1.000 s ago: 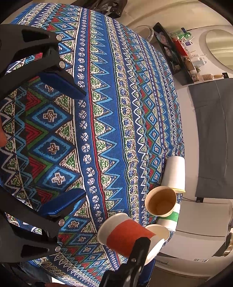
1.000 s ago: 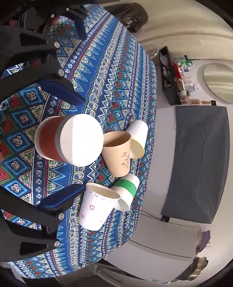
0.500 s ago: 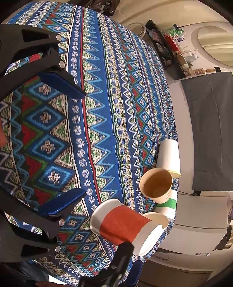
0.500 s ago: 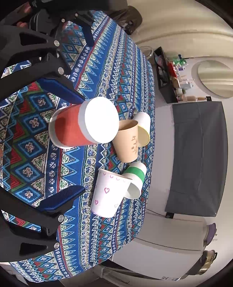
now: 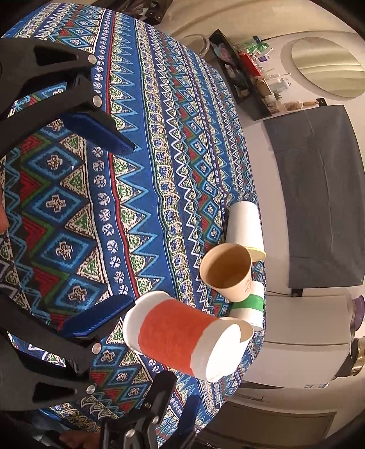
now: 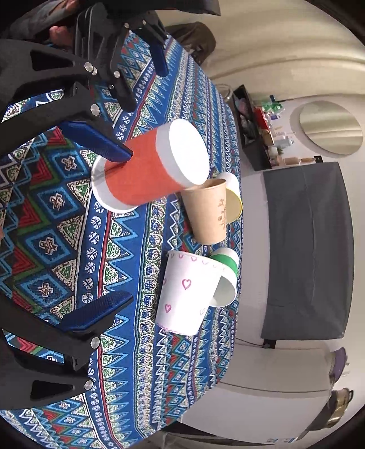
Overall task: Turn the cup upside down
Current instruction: 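Open the left gripper and withdraw it from the cup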
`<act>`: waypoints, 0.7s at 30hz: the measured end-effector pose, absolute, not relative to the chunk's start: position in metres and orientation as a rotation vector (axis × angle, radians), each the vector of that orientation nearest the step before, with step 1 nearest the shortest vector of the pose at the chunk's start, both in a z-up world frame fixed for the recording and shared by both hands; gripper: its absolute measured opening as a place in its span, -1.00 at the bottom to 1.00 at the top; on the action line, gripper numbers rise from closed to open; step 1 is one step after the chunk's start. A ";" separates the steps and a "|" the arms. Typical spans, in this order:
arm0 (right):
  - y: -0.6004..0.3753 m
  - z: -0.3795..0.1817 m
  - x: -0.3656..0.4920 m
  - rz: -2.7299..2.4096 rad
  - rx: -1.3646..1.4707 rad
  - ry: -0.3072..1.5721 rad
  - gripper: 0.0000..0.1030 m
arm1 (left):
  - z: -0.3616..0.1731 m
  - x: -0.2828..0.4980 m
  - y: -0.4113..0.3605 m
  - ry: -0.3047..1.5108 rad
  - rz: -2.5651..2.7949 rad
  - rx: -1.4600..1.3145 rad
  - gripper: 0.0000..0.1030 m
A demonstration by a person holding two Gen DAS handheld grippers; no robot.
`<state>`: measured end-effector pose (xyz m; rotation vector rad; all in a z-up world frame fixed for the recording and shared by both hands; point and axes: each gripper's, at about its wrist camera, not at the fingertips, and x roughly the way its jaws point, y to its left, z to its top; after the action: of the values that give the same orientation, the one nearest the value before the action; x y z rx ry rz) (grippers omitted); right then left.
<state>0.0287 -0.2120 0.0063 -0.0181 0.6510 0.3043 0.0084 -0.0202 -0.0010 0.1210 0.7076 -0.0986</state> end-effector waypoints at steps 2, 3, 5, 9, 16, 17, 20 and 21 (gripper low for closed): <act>-0.214 0.002 0.032 0.310 -0.002 0.658 0.72 | -0.003 0.008 -0.021 0.707 -0.101 0.120 0.89; -0.215 0.001 0.032 0.311 -0.001 0.662 0.72 | -0.003 0.008 -0.021 0.702 -0.100 0.119 0.89; -0.213 0.000 0.033 0.328 -0.006 0.658 0.72 | -0.003 0.006 -0.020 0.691 -0.109 0.112 0.89; -0.212 -0.002 0.033 0.327 -0.012 0.664 0.75 | -0.004 0.002 -0.017 0.678 -0.100 0.094 0.89; -0.215 -0.002 0.029 0.321 -0.001 0.641 0.77 | -0.006 0.001 -0.020 0.684 -0.091 0.127 0.89; -0.214 -0.001 0.028 0.321 -0.004 0.636 0.77 | -0.006 0.001 -0.021 0.681 -0.093 0.128 0.89; -0.213 0.000 0.024 0.335 -0.011 0.616 0.77 | -0.006 0.000 -0.022 0.679 -0.097 0.129 0.89; -0.213 0.001 0.023 0.337 -0.013 0.610 0.78 | -0.006 0.000 -0.021 0.680 -0.102 0.127 0.89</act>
<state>0.0229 -0.2126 0.0005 -0.0129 0.6099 0.3374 -0.0003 -0.0215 -0.0056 0.1271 0.6805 -0.1016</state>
